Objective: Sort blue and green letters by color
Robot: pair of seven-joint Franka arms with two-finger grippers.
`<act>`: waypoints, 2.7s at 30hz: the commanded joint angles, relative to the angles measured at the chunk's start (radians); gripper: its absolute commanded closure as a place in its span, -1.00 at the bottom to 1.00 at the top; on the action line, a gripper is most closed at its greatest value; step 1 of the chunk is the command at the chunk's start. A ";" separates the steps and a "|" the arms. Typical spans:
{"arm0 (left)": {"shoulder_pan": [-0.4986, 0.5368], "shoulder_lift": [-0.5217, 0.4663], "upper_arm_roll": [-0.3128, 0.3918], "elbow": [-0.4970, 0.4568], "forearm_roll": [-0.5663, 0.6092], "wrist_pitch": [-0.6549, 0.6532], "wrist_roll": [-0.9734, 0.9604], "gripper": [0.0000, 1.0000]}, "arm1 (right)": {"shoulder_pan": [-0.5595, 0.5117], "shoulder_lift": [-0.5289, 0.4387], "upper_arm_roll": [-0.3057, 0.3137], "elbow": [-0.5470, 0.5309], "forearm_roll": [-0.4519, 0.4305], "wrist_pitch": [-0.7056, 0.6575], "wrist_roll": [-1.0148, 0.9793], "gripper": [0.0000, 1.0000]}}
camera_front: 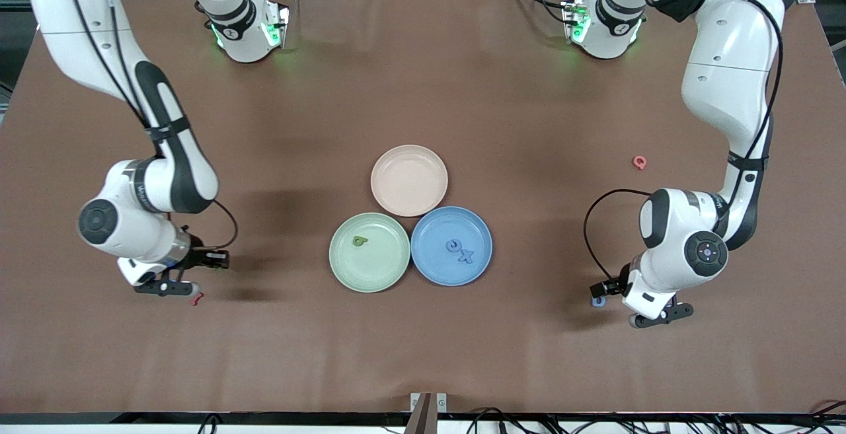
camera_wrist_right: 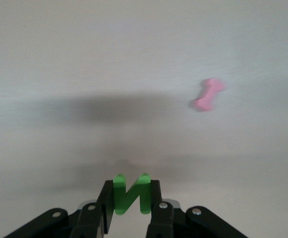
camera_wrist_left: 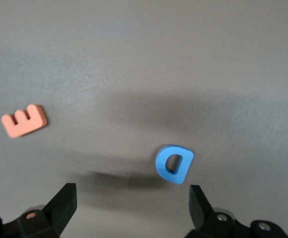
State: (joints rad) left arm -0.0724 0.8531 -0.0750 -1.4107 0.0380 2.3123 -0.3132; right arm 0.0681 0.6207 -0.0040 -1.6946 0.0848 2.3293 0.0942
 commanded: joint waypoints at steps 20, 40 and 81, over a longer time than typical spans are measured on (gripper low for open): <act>-0.021 0.060 0.006 0.027 0.020 0.090 0.121 -1.00 | 0.401 0.028 -0.008 0.119 0.007 -0.038 0.771 1.00; -0.035 0.057 0.007 0.029 0.022 0.091 0.001 0.53 | 0.495 0.119 -0.010 0.204 0.001 0.005 0.983 -1.00; -0.286 -0.032 0.006 0.022 0.028 0.029 -0.605 1.00 | 0.464 -0.139 -0.086 0.174 -0.023 -0.376 0.788 -1.00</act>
State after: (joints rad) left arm -0.2928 0.8474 -0.0839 -1.3710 0.0467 2.3555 -0.7989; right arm 0.5418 0.5536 -0.0685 -1.4760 0.0795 2.0124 0.9643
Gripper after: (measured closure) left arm 0.687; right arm 0.000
